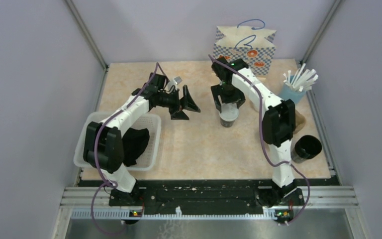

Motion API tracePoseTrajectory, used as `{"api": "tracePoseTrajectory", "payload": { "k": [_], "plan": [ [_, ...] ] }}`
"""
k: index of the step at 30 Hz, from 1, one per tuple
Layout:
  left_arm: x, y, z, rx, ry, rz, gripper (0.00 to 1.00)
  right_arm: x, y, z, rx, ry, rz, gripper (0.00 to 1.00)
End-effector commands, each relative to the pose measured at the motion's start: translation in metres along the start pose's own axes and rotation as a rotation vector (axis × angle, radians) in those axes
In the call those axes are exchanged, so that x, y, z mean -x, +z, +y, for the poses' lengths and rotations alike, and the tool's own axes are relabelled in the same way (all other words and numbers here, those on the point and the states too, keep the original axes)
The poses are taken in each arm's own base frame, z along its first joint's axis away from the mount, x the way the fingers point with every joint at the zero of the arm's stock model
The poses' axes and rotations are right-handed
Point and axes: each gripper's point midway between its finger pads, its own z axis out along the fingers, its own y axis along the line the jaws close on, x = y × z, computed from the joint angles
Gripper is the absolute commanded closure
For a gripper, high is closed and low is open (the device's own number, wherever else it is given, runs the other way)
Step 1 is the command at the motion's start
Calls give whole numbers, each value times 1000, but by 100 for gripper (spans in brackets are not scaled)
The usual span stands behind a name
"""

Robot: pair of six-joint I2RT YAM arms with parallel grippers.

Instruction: Pack the takeout coffee

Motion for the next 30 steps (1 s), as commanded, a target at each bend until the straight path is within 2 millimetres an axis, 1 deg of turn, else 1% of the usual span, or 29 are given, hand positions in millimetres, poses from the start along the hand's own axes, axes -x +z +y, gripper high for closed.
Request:
{"api": "tracePoseTrajectory", "payload": {
  "k": [1,9,13,20,22,25,27,28,30],
  "plan": [
    [7,-1,-14,-40,50,5,2,8,-8,-2,-14,-10,-21,20],
    [8,2,-13,-44,46,15,2,11,-6,-4,-27,-11,-26,20],
    [6,2,-11,-41,41,19,2,16,-5,-2,-15,-9,-36,19],
    [5,1,-11,-40,45,18,2,16,-9,1,1,-10,-37,14],
    [5,1,-11,-41,47,16,2,21,-20,1,12,0,-70,11],
    [6,2,-12,-48,48,15,2,26,-47,-1,77,49,-120,9],
    [6,6,-18,-64,55,18,2,24,-62,-2,163,93,-162,9],
    [6,10,-21,-70,58,23,2,29,-70,-3,217,119,-215,9],
    [3,22,-27,-66,55,48,2,24,-77,-7,358,171,-245,10]
  ]
}}
